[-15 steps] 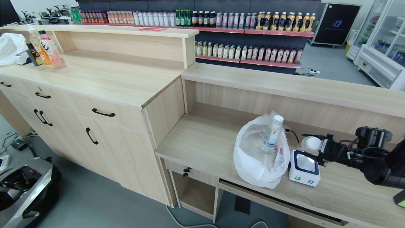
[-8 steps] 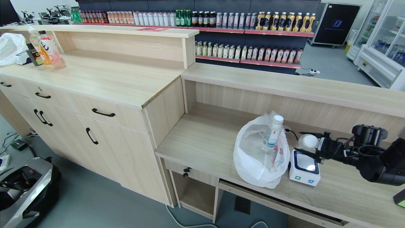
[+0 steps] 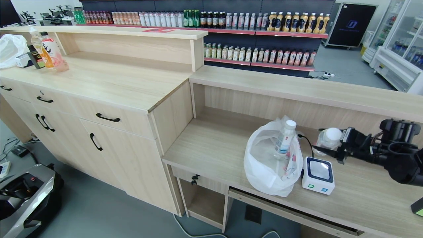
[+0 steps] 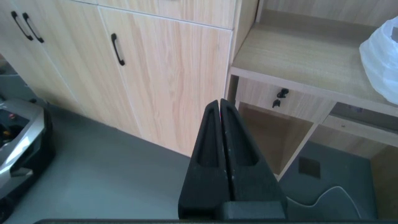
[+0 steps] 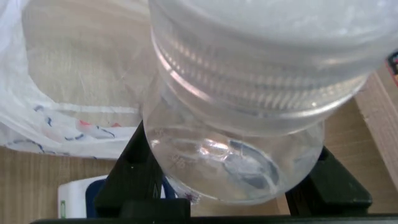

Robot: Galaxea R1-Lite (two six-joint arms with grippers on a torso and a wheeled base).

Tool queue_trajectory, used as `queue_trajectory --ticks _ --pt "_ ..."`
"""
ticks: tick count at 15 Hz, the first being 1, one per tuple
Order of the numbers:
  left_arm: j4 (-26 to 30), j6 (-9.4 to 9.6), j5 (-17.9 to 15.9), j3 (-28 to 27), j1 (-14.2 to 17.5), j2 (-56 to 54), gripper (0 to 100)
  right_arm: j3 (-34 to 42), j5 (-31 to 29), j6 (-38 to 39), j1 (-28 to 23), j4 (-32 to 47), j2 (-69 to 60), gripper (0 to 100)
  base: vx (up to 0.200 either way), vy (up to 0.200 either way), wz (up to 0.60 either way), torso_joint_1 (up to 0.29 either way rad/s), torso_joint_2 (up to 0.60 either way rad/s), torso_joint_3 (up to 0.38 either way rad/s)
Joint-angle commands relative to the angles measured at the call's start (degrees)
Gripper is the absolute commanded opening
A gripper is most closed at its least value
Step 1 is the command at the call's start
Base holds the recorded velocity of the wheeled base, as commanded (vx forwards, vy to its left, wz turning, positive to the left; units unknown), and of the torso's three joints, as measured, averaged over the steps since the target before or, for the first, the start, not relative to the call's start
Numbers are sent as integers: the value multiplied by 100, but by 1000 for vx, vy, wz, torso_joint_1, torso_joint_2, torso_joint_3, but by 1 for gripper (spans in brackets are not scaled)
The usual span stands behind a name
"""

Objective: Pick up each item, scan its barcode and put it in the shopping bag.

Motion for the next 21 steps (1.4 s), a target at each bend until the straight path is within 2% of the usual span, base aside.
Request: queue_trajectory --ticks 1,3,6,8,11,15,16,18,20,21 --pt "0 2 2 0 0 0 0 82 -161 1519 -157 404 -1572 0 0 0 0 0 0 0" --pt "0 2 2 0 0 0 0 328 -530 2081 -518 527 -2037 0 0 0 0 0 0 0" --pt "0 2 2 0 0 0 0 513 -521 2099 -1150 1160 -2204 0 0 0 0 0 0 0" --pt "0 2 2 0 0 0 0 504 -547 2099 -1353 1573 -2371 0 0 0 0 0 0 0" --pt "0 2 2 0 0 0 0 407 -530 2178 -1361 1977 -2442 0 0 0 0 0 0 0" --pt "0 2 2 0 0 0 0 390 -380 3883 -1230 2074 -2600 0 0 0 0 0 0 0" --pt "0 2 2 0 0 0 0 381 -468 4041 -1177 2083 -2609 0 0 0 0 0 0 0" --pt "0 2 2 0 0 0 0 390 -952 4120 -1019 2100 -2591 0 0 0 0 0 0 0" --pt "0 2 2 0 0 0 0 302 -1549 4709 -799 2197 -2626 0 0 0 0 0 0 0" --pt "0 2 2 0 0 0 0 284 -2033 5193 -641 2188 -2705 0 0 0 0 0 0 0"
